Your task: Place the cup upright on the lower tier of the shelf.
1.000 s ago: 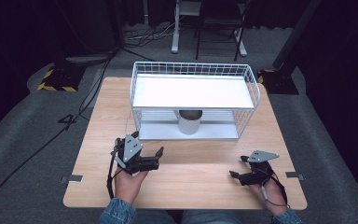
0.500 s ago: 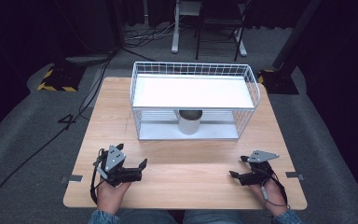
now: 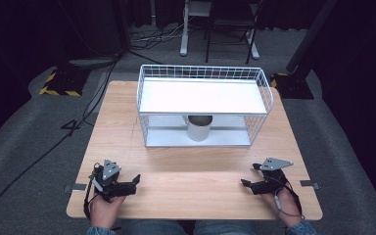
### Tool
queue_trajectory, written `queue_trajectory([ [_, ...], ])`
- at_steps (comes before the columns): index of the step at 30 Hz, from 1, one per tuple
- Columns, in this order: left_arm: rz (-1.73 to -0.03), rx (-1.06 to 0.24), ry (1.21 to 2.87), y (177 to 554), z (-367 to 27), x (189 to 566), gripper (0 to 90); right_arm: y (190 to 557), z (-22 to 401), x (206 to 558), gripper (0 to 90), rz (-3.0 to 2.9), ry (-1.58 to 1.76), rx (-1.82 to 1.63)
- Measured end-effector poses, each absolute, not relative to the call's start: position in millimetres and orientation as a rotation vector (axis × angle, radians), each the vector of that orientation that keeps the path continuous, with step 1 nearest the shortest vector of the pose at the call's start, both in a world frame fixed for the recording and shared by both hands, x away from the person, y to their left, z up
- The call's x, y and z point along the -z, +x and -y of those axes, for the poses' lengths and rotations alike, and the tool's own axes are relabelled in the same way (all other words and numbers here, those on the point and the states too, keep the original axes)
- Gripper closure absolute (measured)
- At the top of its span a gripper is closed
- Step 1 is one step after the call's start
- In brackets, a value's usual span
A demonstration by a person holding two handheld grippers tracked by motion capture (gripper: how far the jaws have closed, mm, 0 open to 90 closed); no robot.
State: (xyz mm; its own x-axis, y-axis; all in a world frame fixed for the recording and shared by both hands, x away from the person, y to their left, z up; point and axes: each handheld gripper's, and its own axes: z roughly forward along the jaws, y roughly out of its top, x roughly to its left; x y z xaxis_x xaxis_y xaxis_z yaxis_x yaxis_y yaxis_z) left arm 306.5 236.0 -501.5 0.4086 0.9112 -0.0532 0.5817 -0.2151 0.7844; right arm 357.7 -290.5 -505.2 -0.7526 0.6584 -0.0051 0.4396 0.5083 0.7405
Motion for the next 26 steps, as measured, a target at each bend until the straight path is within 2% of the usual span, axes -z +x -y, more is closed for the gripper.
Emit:
queue_trajectory([
  [12, -1.393, -0.536, 2.037, 315.7, -237.1, 506.5, 1.2, 357.5, 290.4, 505.3, 17.2, -2.467, 0.923, -1.09],
  [14, -1.402, -0.504, 2.038, 317.5, -238.2, 507.1, 0.7, 357.4, 290.4, 505.3, 17.2, -2.467, 0.923, -1.089],
  [26, -1.396, -0.503, 2.041, 317.5, -238.5, 507.2, 0.3, 357.1, 290.2, 505.3, 17.2, -2.463, 0.917, -1.088],
])
